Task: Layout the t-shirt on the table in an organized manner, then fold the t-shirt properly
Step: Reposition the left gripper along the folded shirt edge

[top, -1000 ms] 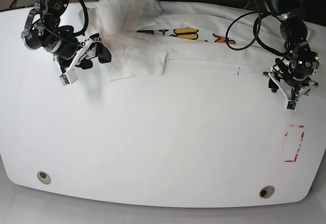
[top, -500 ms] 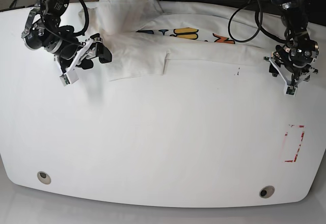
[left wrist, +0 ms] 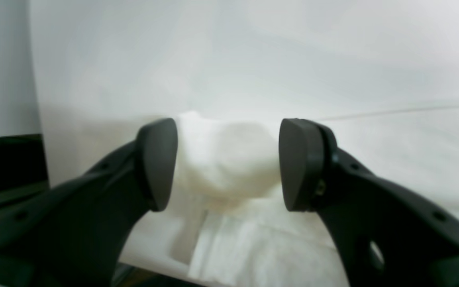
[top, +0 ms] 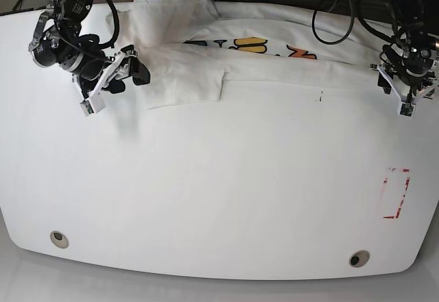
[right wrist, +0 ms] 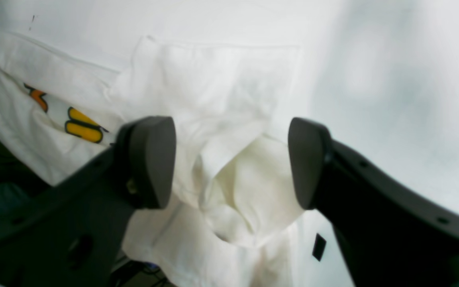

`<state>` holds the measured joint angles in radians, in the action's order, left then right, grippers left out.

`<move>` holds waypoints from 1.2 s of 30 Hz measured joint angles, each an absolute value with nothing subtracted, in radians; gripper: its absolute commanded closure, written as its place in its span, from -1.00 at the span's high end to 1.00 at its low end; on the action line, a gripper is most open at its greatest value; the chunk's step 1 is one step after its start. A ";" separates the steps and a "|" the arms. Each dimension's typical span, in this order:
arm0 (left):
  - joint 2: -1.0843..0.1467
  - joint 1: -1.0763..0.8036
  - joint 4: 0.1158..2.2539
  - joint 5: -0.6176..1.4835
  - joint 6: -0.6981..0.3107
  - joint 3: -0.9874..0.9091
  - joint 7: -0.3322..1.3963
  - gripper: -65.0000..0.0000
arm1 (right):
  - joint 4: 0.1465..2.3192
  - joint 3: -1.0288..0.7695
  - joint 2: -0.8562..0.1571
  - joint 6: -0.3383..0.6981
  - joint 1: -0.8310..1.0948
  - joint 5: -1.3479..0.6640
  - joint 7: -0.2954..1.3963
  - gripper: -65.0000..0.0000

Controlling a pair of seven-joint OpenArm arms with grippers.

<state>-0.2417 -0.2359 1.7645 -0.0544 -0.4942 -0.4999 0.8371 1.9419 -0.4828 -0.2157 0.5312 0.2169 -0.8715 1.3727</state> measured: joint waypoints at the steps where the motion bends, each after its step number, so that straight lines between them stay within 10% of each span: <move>1: -0.241 -0.246 1.774 -0.046 -0.495 -0.498 0.836 0.15 | 1.942 -0.483 -0.215 0.531 0.216 -0.872 1.373 0.31; 36: -0.221 0.029 1.568 -0.049 -0.573 -0.522 0.828 0.15 | 1.942 -0.480 -0.213 0.531 0.202 -0.871 1.373 0.31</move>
<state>-0.2214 0.0292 1.5677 -0.0490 -0.5728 -0.5224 0.8284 1.9419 -0.4805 -0.2131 0.5312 0.2016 -0.8707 1.3727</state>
